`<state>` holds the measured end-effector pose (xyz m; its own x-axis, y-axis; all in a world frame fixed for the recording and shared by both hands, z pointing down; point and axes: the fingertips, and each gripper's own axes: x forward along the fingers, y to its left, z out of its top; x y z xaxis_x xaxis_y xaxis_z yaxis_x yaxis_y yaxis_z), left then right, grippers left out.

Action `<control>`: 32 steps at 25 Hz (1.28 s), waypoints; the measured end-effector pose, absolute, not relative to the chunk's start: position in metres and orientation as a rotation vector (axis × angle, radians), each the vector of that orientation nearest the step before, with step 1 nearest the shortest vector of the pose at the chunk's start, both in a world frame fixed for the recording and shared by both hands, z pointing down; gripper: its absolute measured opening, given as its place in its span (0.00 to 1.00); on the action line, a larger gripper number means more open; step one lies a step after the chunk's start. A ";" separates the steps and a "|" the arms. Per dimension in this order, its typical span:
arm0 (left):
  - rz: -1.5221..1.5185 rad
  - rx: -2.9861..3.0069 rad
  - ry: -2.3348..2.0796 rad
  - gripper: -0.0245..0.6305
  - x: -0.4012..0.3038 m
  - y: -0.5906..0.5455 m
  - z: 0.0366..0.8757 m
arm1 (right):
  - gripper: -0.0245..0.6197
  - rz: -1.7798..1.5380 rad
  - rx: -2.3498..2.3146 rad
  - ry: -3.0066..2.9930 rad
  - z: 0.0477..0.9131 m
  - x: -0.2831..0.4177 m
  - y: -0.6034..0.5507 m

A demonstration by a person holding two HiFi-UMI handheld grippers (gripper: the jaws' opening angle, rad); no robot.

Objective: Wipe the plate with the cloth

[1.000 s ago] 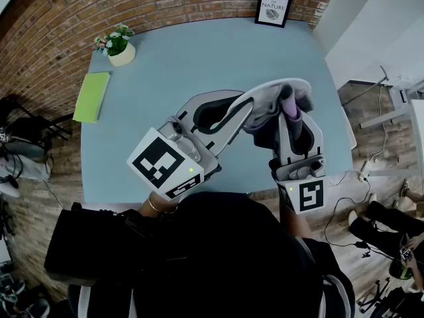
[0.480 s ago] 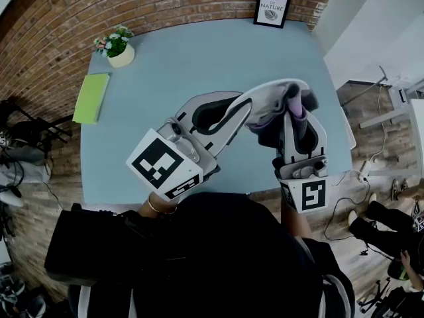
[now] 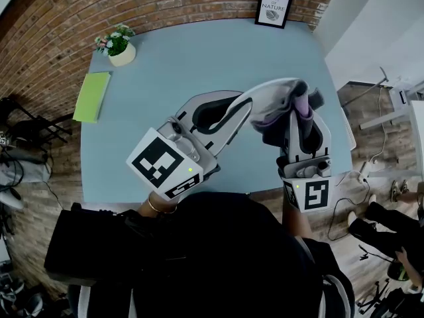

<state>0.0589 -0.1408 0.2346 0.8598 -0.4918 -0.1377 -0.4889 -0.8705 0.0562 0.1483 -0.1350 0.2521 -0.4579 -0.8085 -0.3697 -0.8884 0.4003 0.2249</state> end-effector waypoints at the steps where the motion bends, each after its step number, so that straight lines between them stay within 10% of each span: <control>1: -0.231 3.010 -0.795 0.07 0.059 -0.141 0.234 | 0.10 0.578 -1.501 2.447 0.250 0.148 -0.135; 32: -0.223 2.979 -0.822 0.07 0.054 -0.149 0.237 | 0.10 0.554 -1.630 2.357 0.245 0.187 -0.140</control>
<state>0.0543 -0.1494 0.2369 0.8490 -0.5129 -0.1272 -0.5068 -0.8584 0.0793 0.1865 -0.1399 0.2452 -0.3589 -0.8490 -0.3879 -0.9329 0.3126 0.1791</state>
